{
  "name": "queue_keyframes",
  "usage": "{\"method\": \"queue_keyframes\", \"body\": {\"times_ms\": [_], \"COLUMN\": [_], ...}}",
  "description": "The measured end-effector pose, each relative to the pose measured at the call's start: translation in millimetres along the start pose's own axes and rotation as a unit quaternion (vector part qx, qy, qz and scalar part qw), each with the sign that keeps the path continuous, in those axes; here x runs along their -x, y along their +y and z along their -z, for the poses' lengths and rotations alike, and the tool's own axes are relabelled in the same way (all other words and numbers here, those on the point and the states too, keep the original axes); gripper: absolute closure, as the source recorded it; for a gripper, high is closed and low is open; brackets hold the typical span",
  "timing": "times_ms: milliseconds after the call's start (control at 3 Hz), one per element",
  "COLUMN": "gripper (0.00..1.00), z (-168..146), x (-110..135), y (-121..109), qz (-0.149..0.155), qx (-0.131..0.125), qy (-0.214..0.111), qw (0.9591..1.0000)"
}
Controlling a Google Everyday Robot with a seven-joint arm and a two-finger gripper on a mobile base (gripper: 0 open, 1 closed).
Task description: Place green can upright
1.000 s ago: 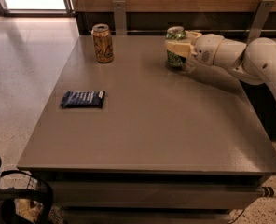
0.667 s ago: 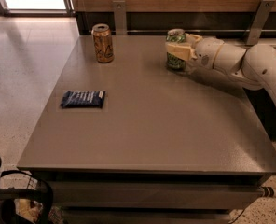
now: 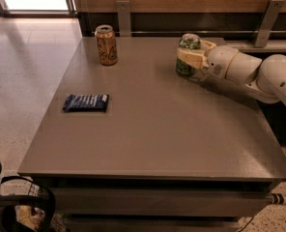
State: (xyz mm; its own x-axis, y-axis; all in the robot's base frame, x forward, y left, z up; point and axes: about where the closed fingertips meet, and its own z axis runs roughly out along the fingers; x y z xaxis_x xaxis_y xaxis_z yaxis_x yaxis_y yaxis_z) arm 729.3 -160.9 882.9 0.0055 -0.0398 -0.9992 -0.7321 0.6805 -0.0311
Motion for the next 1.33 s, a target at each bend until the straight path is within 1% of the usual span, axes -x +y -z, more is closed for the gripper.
{"method": "queue_keyframes", "body": {"times_ms": [333,667,1000,1333], "gripper": [0.75,0.52,0.20,0.01], "z": [-0.2,-0.2,-0.3,-0.3], "x": [0.8,1.5,2.1,2.1], "y": [0.1,0.1,0.2,0.2], "qz": [0.000,0.000,0.000,0.000], "qx": [0.000,0.000,0.000,0.000], "qy": [0.000,0.000,0.000,0.000], "qw": [1.0000,1.0000,1.0000,1.0000]}}
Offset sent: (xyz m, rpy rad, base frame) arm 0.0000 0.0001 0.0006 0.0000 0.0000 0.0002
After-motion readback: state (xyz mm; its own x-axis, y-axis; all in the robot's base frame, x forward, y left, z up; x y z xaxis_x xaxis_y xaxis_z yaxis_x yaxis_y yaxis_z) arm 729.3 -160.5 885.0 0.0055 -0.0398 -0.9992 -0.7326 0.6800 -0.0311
